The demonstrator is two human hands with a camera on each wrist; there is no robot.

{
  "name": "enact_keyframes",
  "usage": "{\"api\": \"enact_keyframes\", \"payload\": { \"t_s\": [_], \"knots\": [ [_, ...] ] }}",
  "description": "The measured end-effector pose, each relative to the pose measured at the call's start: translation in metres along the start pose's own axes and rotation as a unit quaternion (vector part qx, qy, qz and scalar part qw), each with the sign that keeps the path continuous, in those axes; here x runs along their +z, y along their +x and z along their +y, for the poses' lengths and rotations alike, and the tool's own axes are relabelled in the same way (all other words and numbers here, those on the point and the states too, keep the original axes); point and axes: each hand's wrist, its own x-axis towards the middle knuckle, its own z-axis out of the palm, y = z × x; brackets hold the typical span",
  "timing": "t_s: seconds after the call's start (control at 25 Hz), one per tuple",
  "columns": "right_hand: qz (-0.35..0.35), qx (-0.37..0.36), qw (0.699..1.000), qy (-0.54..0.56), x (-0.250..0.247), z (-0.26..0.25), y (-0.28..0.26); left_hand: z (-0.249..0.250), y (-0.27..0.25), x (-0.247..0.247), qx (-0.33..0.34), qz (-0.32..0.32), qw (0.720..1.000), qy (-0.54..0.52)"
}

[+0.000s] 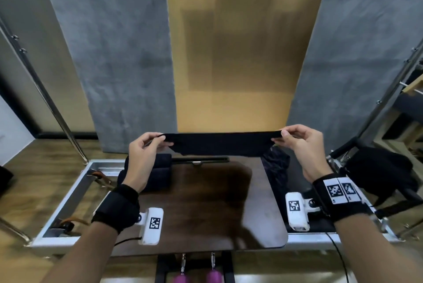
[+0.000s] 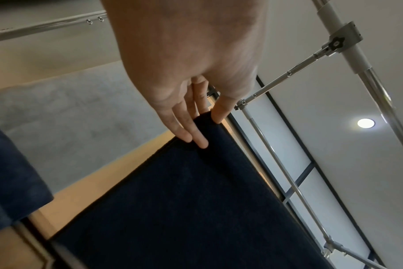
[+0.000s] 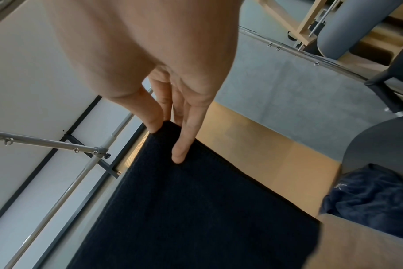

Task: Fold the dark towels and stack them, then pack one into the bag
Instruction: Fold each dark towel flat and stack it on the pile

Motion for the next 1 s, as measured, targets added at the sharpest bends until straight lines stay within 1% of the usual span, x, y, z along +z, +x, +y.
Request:
{"api": "enact_keyframes", "payload": {
  "t_s": [0.12, 0.2, 0.24, 0.32, 0.36, 0.44, 0.48, 0.56, 0.6, 0.68, 0.72, 0.8, 0.88, 0.92, 0.96, 1.0],
  "knots": [
    [-0.016, 0.053, 0.998, -0.009, -0.005, 0.049, -0.039, -0.046, -0.036, -0.018, -0.054, 0.006, 0.998, 0.029],
    [-0.019, 0.107, 0.992, -0.058, -0.007, 0.093, -0.075, -0.085, -0.071, -0.031, -0.11, 0.012, 0.989, 0.096],
    [-0.019, 0.141, 0.986, -0.089, -0.008, 0.115, -0.094, -0.105, -0.089, -0.037, -0.143, 0.011, 0.98, 0.14],
    [-0.036, 0.209, 0.963, -0.167, -0.009, 0.152, -0.132, -0.135, -0.122, -0.05, -0.202, -0.019, 0.952, 0.23],
    [-0.055, 0.231, 0.949, -0.206, -0.01, 0.167, -0.148, -0.147, -0.133, -0.056, -0.216, -0.046, 0.934, 0.282],
    [-0.096, 0.241, 0.928, -0.268, -0.013, 0.182, -0.166, -0.162, -0.141, -0.063, -0.206, -0.105, 0.891, 0.391],
    [-0.111, 0.237, 0.92, -0.291, -0.013, 0.183, -0.167, -0.164, -0.139, -0.062, -0.198, -0.128, 0.87, 0.433],
    [-0.114, 0.215, 0.915, -0.321, -0.01, 0.18, -0.151, -0.162, -0.124, -0.052, -0.177, -0.151, 0.839, 0.491],
    [-0.102, 0.201, 0.917, -0.328, -0.007, 0.178, -0.138, -0.16, -0.114, -0.042, -0.154, -0.151, 0.832, 0.511],
    [-0.061, 0.199, 0.928, -0.308, 0.001, 0.179, -0.1, -0.159, -0.089, -0.017, -0.108, -0.153, 0.836, 0.516],
    [-0.048, 0.213, 0.933, -0.287, 0.006, 0.181, -0.079, -0.16, -0.076, -0.003, -0.088, -0.165, 0.844, 0.503],
    [-0.042, 0.246, 0.935, -0.252, 0.019, 0.186, -0.039, -0.166, -0.051, 0.024, -0.066, -0.202, 0.861, 0.462],
    [-0.044, 0.265, 0.928, -0.257, 0.033, 0.194, -0.005, -0.179, -0.025, 0.045, -0.065, -0.242, 0.863, 0.439],
    [-0.044, 0.272, 0.924, -0.265, 0.04, 0.198, 0.008, -0.183, -0.014, 0.053, -0.074, -0.249, 0.864, 0.431],
    [-0.043, 0.281, 0.92, -0.27, 0.047, 0.203, 0.022, -0.189, -0.004, 0.061, -0.086, -0.253, 0.862, 0.431],
    [-0.039, 0.294, 0.916, -0.271, 0.053, 0.209, 0.034, -0.195, 0.006, 0.068, -0.099, -0.269, 0.85, 0.441]
  ]
}}
